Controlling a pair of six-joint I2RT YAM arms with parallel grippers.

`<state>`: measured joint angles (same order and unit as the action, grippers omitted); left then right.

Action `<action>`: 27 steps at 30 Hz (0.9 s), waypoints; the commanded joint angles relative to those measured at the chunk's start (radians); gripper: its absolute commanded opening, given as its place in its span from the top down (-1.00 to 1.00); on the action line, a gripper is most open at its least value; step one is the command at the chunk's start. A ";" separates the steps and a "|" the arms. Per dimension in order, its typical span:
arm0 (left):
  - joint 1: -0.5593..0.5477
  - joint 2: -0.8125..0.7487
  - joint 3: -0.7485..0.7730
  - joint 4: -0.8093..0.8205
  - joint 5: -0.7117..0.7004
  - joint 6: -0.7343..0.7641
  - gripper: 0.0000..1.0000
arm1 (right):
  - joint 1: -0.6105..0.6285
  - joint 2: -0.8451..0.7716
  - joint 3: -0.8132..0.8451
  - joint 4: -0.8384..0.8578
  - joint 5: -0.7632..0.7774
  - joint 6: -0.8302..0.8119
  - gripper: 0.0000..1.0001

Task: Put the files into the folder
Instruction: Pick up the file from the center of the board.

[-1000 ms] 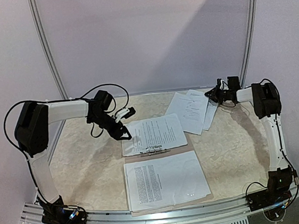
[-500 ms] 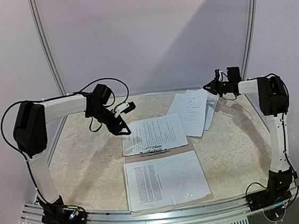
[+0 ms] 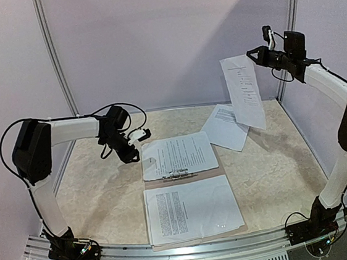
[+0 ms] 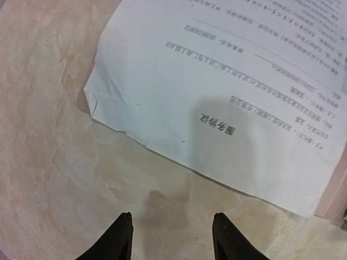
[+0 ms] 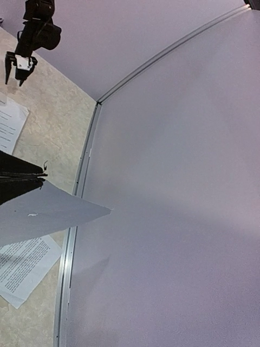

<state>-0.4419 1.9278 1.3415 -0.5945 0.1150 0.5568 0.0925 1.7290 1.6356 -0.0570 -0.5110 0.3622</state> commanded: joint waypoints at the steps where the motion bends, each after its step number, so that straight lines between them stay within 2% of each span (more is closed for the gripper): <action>1: 0.001 0.048 -0.012 0.125 -0.196 0.002 -0.03 | 0.058 -0.065 -0.035 -0.155 0.048 -0.120 1.00; 5: -0.015 0.104 0.000 0.160 -0.271 0.001 -0.02 | 0.086 -0.126 -0.058 -0.183 0.058 -0.152 1.00; 14: -0.078 0.161 -0.033 0.144 -0.200 0.008 -0.01 | 0.096 -0.212 -0.129 -0.167 0.067 -0.152 1.00; 27: -0.113 0.160 0.003 0.133 -0.187 0.019 0.00 | 0.105 -0.226 -0.153 -0.182 0.051 -0.163 1.00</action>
<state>-0.5312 2.0445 1.3411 -0.4221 -0.1085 0.5648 0.1902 1.5257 1.4994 -0.2245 -0.4576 0.2153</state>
